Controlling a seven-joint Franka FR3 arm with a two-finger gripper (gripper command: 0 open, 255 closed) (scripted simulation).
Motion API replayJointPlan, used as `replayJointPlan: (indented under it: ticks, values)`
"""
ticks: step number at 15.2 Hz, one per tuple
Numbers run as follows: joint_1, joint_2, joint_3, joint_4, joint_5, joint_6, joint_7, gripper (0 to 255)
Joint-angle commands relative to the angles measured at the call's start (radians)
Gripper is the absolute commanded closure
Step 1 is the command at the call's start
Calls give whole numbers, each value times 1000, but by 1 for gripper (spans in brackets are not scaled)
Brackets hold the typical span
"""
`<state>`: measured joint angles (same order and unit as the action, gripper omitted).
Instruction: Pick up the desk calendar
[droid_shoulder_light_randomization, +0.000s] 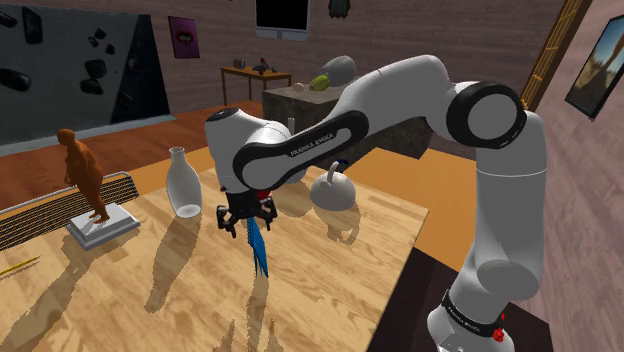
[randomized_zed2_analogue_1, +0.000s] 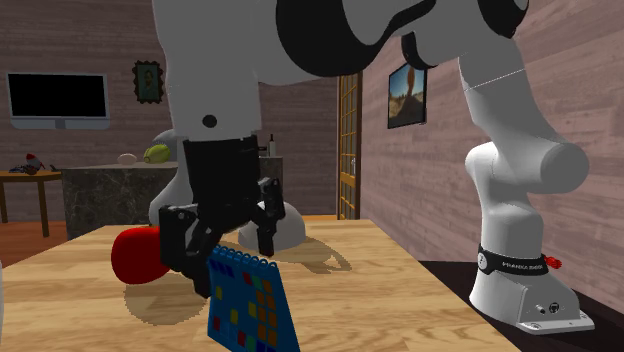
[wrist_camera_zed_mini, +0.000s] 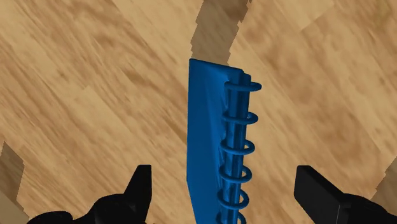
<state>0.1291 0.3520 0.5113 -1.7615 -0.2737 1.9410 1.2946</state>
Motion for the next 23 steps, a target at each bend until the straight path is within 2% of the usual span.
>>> replayJointPlan:
  ticks: [1, 10, 23]
  values:
    - [0, 3, -1, -2, -2, 5, 1, 255]
    - [0, 3, -1, -2, -2, 5, 1, 255]
    - [-4, -51, 13, 105, 35, -146, -33, 255]
